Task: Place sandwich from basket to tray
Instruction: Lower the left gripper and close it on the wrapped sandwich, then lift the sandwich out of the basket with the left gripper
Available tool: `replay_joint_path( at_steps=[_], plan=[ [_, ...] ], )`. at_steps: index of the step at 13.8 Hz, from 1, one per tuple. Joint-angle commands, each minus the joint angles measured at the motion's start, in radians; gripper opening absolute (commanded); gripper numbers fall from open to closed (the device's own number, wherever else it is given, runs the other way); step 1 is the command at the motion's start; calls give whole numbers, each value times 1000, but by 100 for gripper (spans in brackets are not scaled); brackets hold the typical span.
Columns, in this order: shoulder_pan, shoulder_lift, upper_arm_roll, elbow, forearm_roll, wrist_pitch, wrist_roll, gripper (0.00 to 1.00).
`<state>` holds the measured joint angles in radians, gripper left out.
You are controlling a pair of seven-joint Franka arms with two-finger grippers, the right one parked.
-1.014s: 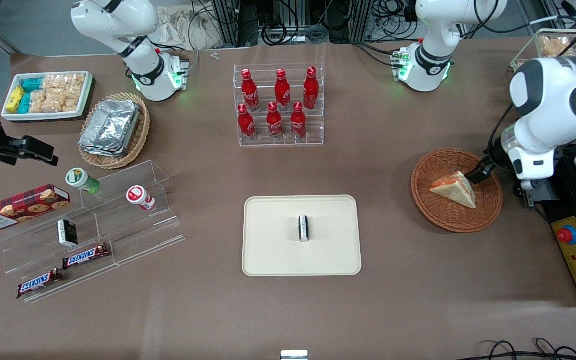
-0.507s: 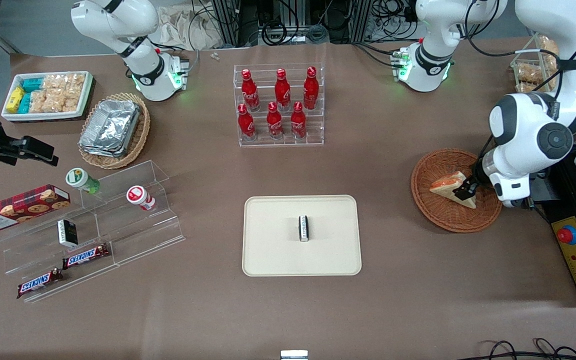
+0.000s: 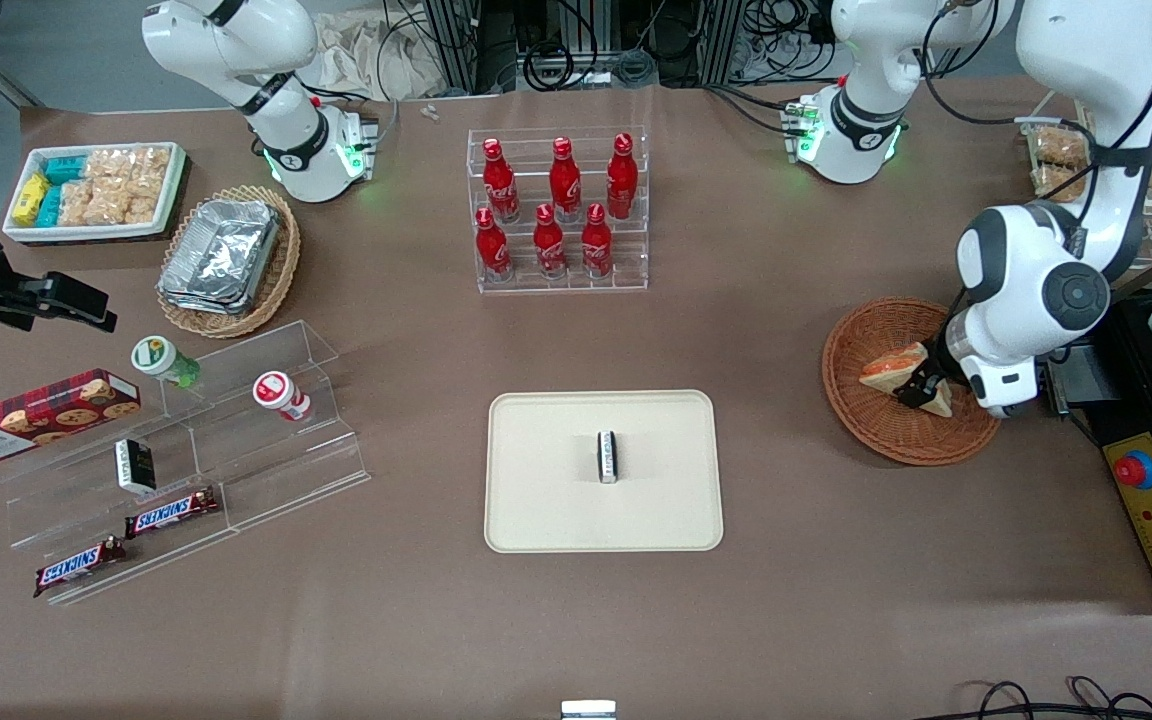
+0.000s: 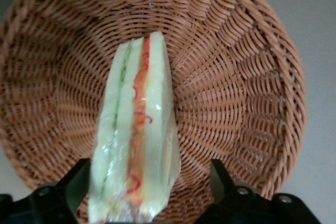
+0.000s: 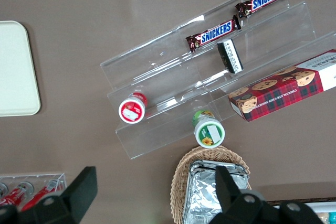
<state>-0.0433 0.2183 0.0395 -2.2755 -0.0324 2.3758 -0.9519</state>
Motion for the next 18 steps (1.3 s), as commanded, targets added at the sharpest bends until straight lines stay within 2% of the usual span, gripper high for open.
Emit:
replay_joint_path(
  at_steps=[1,2,4,5,8,10,13,15,18],
  plan=[
    [-4,30,-1,-15,0,74,-37,91],
    [-4,32,-1,-13,0,79,-37,75],
    [-3,35,-1,-12,0,92,-53,14],
    [-3,39,-1,-12,0,94,-51,0],
    [-4,27,-1,-3,2,94,-50,0],
    [-6,-37,-19,14,6,62,-39,0],
    [-7,-138,-93,86,31,-145,11,0],
    [-7,-151,-134,189,35,-312,53,0],
    [-7,-183,-204,254,63,-405,299,0]
  ],
)
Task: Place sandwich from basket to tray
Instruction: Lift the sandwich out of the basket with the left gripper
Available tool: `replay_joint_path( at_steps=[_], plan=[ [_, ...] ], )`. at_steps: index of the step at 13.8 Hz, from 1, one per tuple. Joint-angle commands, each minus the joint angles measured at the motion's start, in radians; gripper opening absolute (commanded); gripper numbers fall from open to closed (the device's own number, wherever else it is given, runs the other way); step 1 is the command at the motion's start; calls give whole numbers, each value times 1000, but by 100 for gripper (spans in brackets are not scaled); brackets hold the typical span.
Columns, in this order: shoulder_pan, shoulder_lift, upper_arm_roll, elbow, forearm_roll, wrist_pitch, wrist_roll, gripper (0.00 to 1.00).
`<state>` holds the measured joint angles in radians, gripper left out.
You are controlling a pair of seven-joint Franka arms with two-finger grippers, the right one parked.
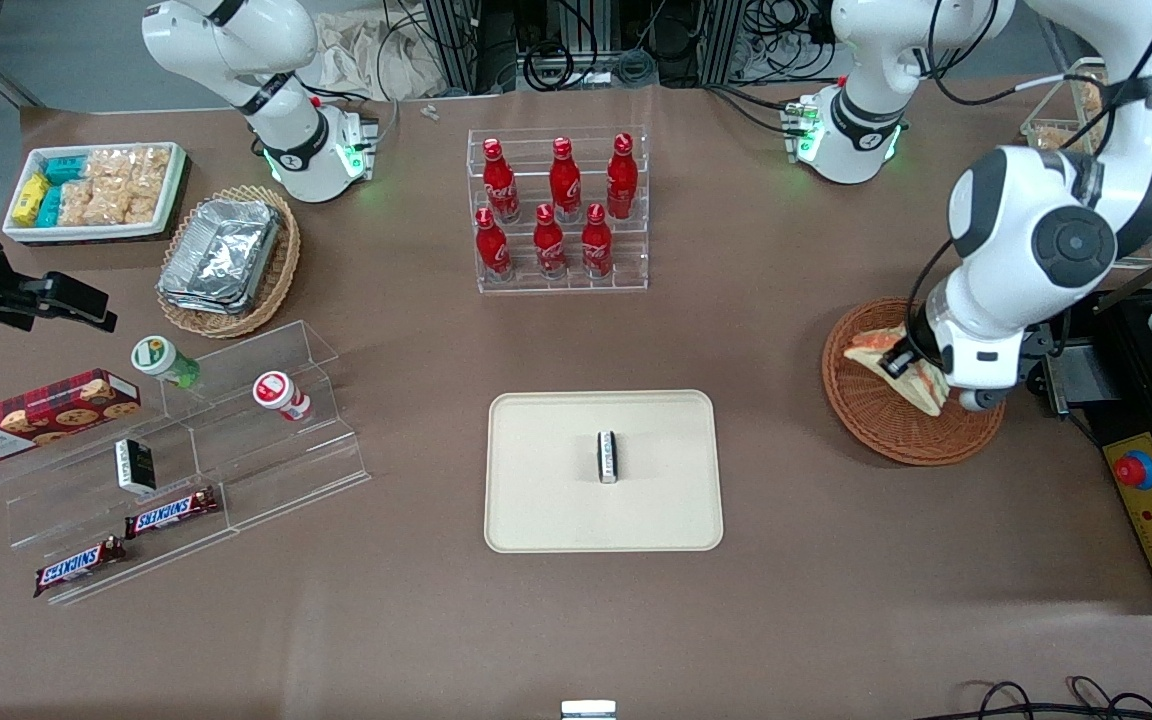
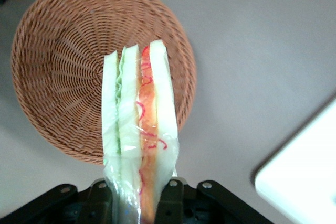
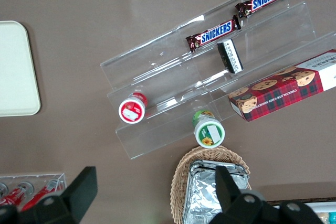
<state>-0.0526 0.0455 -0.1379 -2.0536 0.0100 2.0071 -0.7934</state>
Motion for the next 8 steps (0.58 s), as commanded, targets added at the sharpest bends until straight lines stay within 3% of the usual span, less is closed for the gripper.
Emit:
replay_joint_path(
  at_steps=[1,4,8],
  plan=[
    [2,-12,-54,35,21,-36,214,0],
    [2,7,-167,53,12,36,442,0],
    [2,83,-261,121,19,62,453,0]
  ],
)
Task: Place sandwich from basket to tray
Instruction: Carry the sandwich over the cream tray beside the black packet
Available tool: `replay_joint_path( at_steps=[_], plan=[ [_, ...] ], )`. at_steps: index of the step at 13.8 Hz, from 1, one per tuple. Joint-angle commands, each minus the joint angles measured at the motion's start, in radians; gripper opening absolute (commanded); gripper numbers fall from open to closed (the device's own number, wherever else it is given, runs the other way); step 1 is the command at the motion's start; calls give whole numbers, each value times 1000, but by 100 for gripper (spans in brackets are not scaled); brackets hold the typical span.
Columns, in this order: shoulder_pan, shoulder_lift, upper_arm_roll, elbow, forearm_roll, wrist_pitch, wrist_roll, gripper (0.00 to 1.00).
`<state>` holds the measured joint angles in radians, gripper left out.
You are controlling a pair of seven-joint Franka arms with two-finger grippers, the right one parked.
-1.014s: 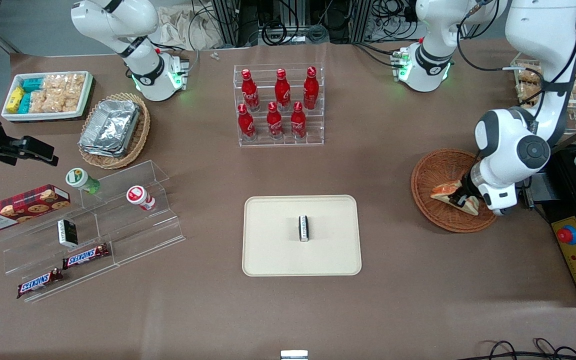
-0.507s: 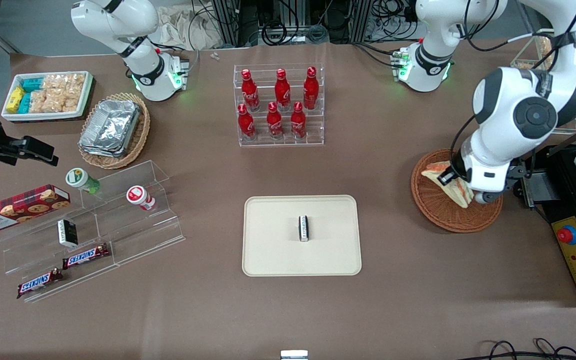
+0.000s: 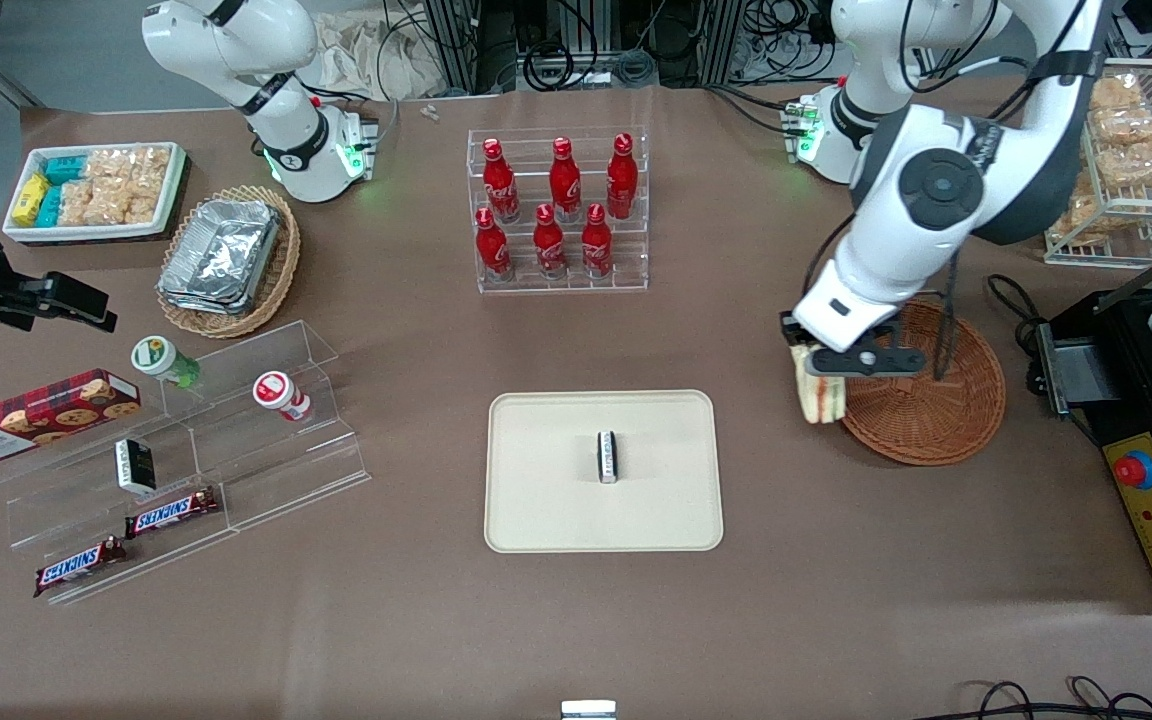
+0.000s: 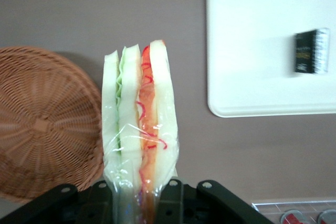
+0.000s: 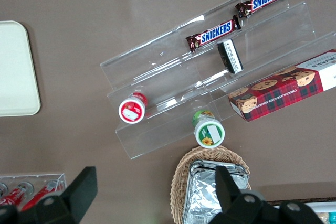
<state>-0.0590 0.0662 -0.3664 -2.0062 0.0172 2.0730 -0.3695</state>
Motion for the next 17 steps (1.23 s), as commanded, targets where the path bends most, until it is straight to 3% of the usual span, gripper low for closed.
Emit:
replay_joint_path(
  at_steps=[1,8,12,17],
  plan=[
    [8,78,-52,93,15,-4,26,0],
    [7,191,-117,152,58,21,-15,0],
    [7,289,-128,152,72,119,-20,0],
    [-28,479,-129,211,236,239,-132,0]
  ],
)
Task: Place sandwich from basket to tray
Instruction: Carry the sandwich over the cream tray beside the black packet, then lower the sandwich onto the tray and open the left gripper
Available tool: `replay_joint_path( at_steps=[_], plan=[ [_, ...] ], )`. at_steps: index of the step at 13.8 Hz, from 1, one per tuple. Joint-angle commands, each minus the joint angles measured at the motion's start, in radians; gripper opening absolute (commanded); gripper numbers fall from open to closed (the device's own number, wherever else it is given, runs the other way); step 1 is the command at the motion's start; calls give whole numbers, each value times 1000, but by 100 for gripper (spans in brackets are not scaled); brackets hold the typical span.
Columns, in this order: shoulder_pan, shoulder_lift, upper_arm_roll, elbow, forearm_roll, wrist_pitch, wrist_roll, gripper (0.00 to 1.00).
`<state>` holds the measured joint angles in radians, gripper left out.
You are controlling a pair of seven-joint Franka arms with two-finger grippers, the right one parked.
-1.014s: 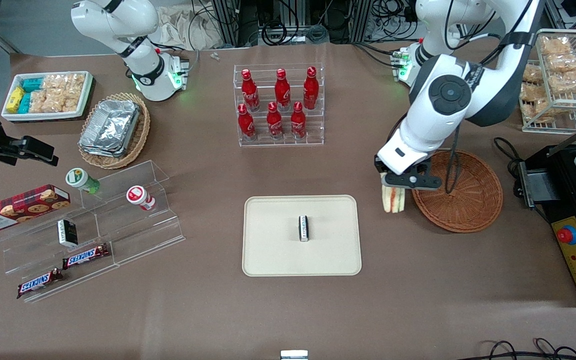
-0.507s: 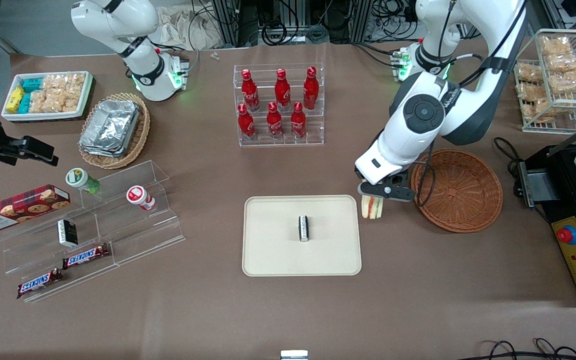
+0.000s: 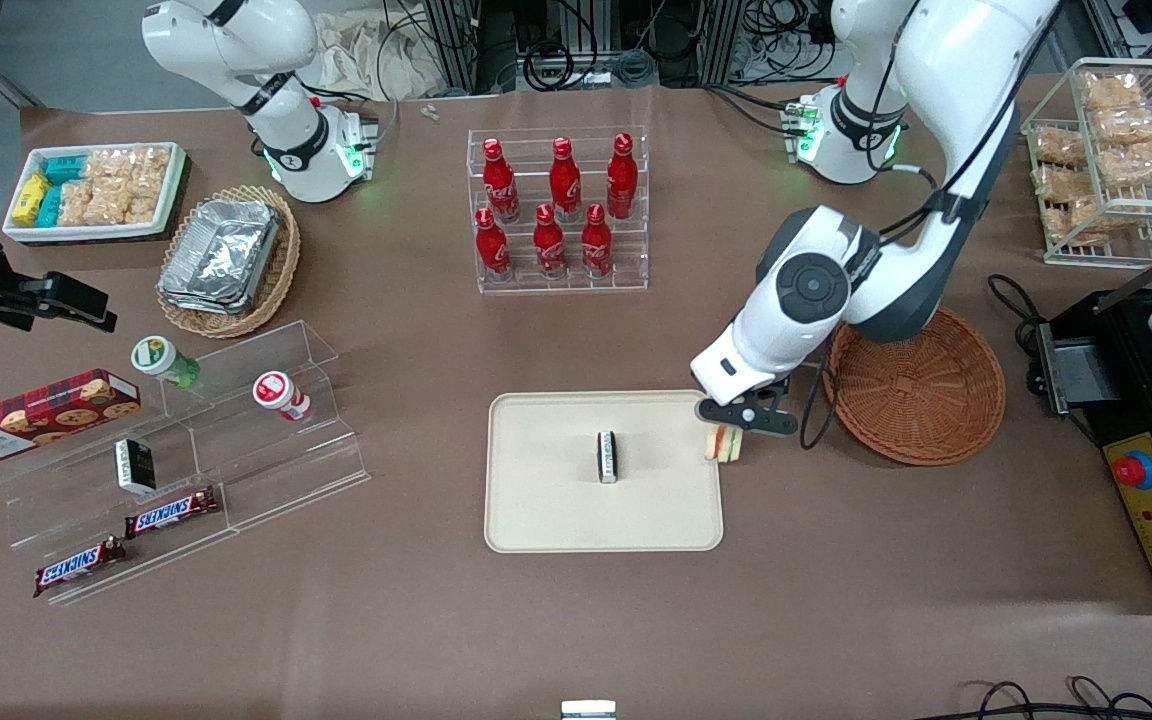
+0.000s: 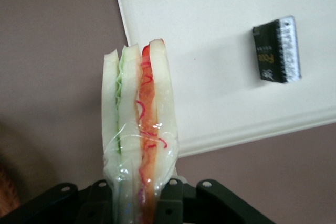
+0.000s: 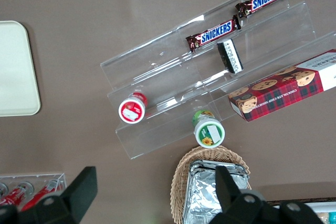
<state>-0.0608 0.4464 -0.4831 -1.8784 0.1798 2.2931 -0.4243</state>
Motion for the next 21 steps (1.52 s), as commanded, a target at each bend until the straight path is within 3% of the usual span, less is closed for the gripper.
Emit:
replay_joint_path(
  at_steps=[1,4,12,13,15,16,21],
  plan=[
    [-37,151,-12,123,120,20,-118,0],
    [-39,227,-28,169,234,25,-223,0],
    [-39,281,-28,206,237,66,-225,0],
    [-39,293,-26,208,237,77,-223,4],
    [-37,298,-26,206,239,103,-215,57],
    [-37,299,-26,206,239,105,-214,100],
    [-39,298,-26,205,268,137,-225,100]
  ],
)
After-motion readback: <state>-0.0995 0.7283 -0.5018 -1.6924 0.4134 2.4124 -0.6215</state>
